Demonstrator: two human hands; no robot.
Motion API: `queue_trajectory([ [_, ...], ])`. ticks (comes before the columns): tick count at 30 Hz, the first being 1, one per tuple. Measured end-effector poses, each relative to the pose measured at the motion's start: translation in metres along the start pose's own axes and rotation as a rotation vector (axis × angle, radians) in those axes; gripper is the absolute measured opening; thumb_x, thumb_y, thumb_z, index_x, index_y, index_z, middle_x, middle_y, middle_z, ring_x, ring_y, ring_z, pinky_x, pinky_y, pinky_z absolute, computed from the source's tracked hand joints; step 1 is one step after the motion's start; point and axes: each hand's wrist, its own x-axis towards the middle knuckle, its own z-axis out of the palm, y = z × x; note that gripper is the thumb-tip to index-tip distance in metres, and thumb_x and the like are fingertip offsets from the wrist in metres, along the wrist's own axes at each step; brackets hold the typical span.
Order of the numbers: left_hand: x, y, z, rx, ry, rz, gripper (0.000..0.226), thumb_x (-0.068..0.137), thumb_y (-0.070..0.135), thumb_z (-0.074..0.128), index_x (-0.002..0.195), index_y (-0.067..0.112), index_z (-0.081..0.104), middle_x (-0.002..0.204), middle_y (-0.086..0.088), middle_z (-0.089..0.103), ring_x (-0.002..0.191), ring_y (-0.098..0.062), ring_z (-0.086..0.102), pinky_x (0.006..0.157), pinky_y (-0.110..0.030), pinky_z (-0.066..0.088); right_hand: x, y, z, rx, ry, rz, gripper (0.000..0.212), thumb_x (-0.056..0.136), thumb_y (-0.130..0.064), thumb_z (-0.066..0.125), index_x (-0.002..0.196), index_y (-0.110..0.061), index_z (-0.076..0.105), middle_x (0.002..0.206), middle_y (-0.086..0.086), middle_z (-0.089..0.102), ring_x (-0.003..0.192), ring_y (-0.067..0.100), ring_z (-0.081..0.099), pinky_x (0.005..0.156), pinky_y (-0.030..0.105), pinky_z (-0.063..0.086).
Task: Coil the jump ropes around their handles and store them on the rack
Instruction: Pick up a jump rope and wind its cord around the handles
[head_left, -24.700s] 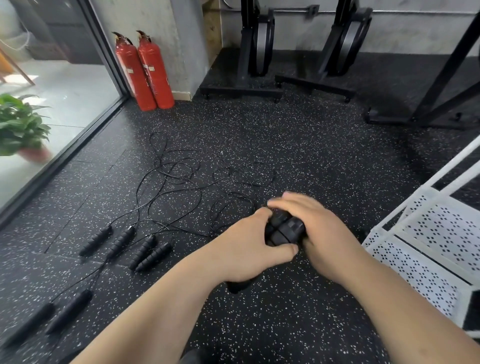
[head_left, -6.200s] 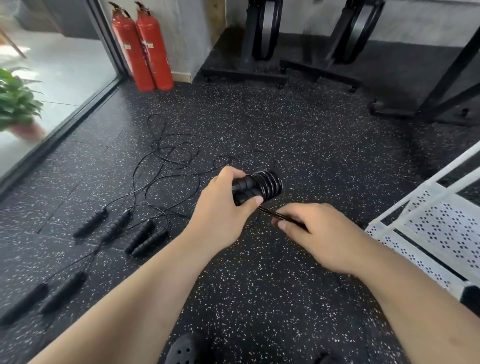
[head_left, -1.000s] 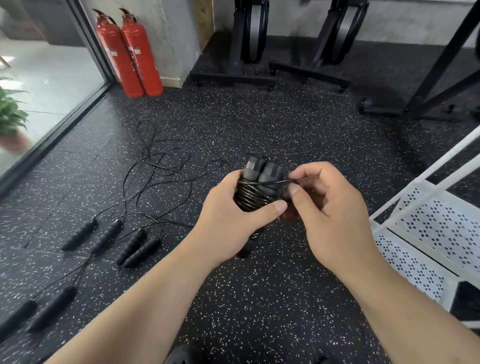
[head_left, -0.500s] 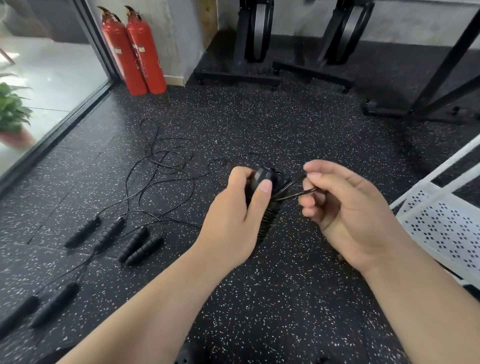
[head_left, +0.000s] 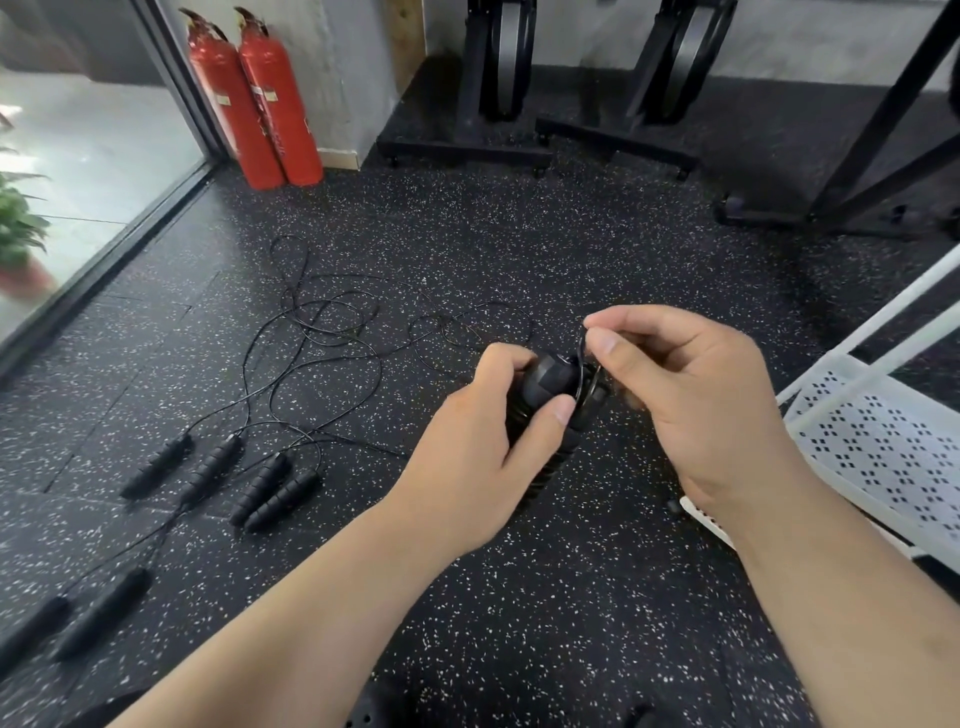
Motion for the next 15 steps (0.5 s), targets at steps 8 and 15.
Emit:
queue_trajectory([
  [8,0.001,-0.003,0.001,0.045,-0.052,0.079,0.022,0.095,0.049,0.065,0.110,0.040,0.051,0.081,0.011,0.067,0.067,-0.014,0.060,0.060,-0.027,0.046,0.003,0.010,0.003,0.144,-0.004,0.305,0.020,0.089,-0.005,0.081,0.091,-0.025,0.082,0.083,0.005,0.071,0.073,0.013,0.063,0.065,0.028,0.049],
  [15,-0.005,0.000,0.005,0.093,-0.065,0.275,0.026,0.097,0.049,0.063,0.117,0.038,0.053,0.082,0.018,0.061,0.071,-0.009,0.059,0.063,-0.025,0.046,0.002,0.014,0.001,0.270,-0.198,0.613,0.020,0.088,-0.004,0.074,0.086,-0.023,0.080,0.088,0.007,0.074,0.074,0.019,0.066,0.056,0.028,0.052],
])
